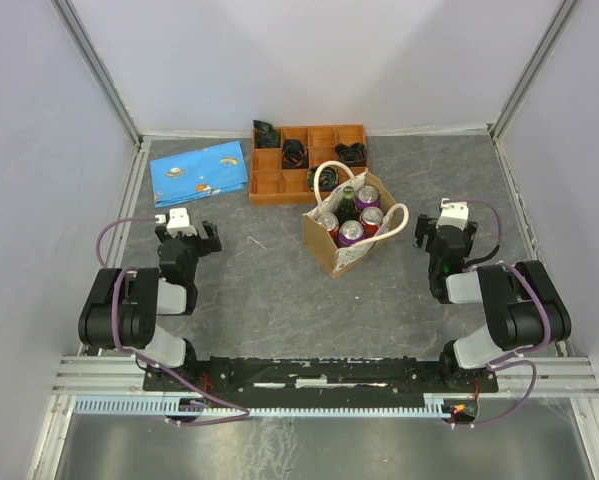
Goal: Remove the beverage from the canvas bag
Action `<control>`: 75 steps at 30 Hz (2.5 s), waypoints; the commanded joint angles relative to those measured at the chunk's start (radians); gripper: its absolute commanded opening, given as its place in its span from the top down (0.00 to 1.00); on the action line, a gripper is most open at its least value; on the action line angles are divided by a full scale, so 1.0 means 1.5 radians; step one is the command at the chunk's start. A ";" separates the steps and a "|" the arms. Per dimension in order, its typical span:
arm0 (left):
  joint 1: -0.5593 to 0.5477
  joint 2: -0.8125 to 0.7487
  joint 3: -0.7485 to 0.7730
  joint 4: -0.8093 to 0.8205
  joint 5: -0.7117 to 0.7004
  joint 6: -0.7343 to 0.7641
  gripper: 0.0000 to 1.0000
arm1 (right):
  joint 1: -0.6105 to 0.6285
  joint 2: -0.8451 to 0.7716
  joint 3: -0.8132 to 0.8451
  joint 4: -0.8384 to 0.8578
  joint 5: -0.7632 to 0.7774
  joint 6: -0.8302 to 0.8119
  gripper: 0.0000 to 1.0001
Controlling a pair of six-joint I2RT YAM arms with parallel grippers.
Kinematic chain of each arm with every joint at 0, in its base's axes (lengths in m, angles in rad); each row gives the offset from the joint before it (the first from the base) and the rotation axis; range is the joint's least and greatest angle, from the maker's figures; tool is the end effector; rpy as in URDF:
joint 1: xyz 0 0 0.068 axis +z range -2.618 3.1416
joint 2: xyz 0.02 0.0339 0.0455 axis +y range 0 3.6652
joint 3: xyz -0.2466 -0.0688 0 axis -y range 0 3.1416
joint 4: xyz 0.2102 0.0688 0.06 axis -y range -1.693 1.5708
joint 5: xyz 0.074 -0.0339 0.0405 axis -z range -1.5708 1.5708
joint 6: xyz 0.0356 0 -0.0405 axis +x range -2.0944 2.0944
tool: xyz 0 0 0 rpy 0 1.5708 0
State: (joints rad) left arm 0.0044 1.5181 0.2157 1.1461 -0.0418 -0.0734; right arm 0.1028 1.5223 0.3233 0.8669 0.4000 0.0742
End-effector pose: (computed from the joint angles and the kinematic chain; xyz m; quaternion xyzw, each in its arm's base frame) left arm 0.2288 0.0025 0.1559 -0.0431 0.7589 -0.0065 0.6498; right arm 0.2414 0.0110 0.1510 0.1039 0.7996 -0.1108 0.5810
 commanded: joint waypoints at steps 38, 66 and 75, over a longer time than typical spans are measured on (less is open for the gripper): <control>-0.066 -0.142 0.289 -0.387 0.184 -0.046 0.01 | -0.002 -0.006 0.018 0.020 -0.004 0.004 0.01; -0.479 -0.029 0.752 -0.882 0.268 0.142 0.89 | -0.001 -0.006 0.018 0.021 -0.004 0.003 0.01; -0.525 0.114 0.880 -0.960 0.246 0.157 0.58 | -0.001 -0.006 0.018 0.020 -0.004 0.004 0.01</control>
State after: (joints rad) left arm -0.7563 1.6035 1.4055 -0.2131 0.3504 0.1081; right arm 0.1028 1.5223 0.3237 0.8665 0.4000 0.0742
